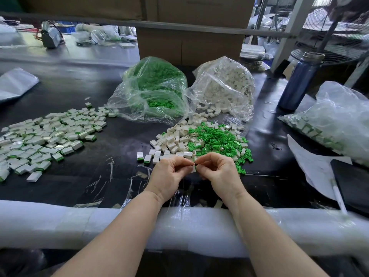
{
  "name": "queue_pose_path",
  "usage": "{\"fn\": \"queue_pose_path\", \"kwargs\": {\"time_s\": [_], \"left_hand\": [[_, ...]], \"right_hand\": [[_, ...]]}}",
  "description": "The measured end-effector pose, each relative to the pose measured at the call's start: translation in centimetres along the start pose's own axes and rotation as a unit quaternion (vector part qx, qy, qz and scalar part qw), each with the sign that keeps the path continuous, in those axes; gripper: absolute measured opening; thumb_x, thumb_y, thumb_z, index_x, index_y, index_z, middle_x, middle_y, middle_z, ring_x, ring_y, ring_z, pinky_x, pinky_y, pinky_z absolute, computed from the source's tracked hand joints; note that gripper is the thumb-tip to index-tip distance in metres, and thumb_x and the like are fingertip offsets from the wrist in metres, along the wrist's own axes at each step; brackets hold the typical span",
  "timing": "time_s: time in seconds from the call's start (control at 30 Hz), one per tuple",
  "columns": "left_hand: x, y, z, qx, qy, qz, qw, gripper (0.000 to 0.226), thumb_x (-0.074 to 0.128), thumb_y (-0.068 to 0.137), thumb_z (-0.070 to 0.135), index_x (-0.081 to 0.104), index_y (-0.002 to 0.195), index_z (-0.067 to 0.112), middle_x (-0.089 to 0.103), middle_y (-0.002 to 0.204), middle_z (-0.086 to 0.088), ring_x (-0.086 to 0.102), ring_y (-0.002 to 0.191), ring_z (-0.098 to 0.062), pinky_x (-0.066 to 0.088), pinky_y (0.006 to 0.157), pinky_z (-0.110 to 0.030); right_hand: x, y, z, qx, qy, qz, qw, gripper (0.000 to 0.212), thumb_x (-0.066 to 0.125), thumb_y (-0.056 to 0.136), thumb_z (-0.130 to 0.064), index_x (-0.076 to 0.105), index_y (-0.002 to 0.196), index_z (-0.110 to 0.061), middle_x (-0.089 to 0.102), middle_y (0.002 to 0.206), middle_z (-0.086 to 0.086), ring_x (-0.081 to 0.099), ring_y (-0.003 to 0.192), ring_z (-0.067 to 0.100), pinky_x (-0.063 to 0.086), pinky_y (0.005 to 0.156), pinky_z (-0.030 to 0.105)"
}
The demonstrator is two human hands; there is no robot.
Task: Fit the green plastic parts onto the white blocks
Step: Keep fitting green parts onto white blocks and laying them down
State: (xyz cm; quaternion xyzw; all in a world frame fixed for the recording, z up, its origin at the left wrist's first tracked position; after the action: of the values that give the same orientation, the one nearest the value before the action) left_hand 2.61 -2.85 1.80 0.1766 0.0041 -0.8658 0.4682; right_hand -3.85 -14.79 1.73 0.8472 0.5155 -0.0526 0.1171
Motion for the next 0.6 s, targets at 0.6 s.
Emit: {"fn": "queue_pose_path", "kwargs": {"time_s": [0.6], "left_hand": [[0.33, -0.33, 0.03, -0.003, 0.03, -0.059, 0.998, 0.016, 0.068, 0.08, 0.002, 0.07, 0.077, 0.018, 0.067, 0.075, 0.004, 0.06, 0.073, -0.005, 0.049, 0.078, -0.016]], "right_hand": [[-0.03, -0.26, 0.26, 0.042, 0.037, -0.047, 0.997, 0.021, 0.068, 0.074, 0.011, 0.062, 0.071, -0.008, 0.061, 0.057, 0.0, 0.055, 0.047, 0.006, 0.045, 0.047, 0.017]]}}
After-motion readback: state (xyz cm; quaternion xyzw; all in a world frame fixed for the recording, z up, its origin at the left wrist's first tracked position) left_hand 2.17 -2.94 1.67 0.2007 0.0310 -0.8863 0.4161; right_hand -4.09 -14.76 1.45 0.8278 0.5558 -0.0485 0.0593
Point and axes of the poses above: each hand's wrist, its own y-axis towards the middle knuckle, its own x-axis out of the palm, z = x × y, the point moved 6 cm from there along y, towards the middle knuckle
